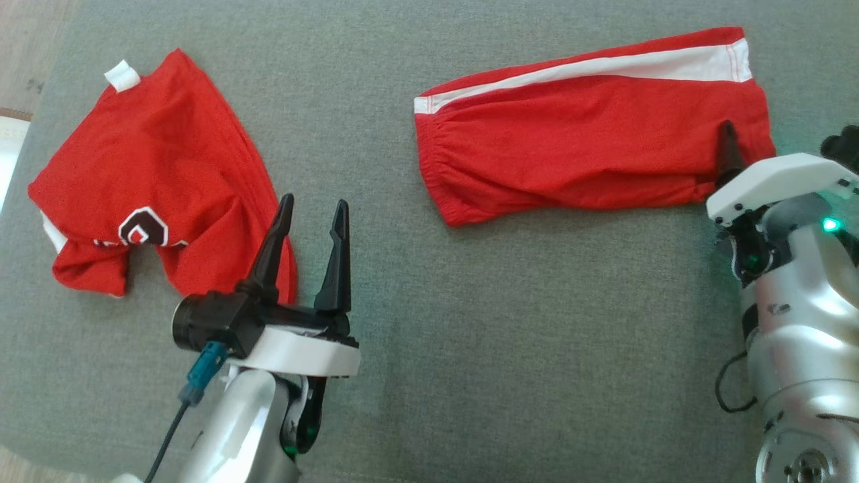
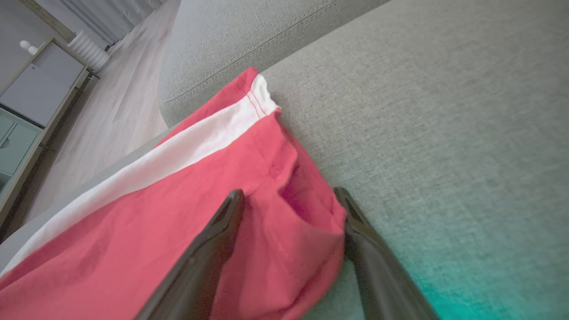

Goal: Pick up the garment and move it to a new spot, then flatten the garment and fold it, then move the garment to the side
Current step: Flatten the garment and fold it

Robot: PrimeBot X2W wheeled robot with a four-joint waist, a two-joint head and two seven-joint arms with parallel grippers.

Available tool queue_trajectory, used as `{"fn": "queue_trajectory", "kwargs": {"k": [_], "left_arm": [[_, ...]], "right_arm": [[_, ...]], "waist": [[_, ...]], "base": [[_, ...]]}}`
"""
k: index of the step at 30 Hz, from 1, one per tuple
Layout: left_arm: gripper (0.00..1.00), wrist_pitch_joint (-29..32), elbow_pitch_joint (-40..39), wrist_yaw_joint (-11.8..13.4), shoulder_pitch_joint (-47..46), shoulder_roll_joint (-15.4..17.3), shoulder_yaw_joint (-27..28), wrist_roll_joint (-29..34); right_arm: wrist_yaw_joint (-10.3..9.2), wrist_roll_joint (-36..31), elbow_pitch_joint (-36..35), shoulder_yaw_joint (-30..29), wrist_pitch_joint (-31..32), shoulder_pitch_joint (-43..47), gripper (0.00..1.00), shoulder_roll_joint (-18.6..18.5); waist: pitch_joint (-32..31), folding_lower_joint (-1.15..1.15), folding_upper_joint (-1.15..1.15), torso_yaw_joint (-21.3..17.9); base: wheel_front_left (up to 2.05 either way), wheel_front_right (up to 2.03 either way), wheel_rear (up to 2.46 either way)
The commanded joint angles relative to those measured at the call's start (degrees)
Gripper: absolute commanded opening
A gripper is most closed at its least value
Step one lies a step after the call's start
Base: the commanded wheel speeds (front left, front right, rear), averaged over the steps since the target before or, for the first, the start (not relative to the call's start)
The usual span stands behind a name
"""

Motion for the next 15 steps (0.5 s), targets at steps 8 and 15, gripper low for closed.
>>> {"fn": "queue_trajectory", "kwargs": {"k": [8,15], "left_arm": [[1.0,-0.29,-1.47,0.33,-1.82,0.22,2.13,-0.36],[1.0,-0.29,-1.21,-0.06,-1.1,0.22,3.24,0.16]], "right_arm": [[-0.05,1.82,6.21,6.15,-6.86,-2.46,0.0,1.29],[-0.05,0.52,6.11,3.79,-13.79,-1.37,0.0,-0.4]], "waist": [[-0.85,0.0,0.0,-2.38],[-2.74,0.0,0.0,-5.75]], "base": [[0.0,0.0,0.0],[0.0,0.0,0.0]]}}
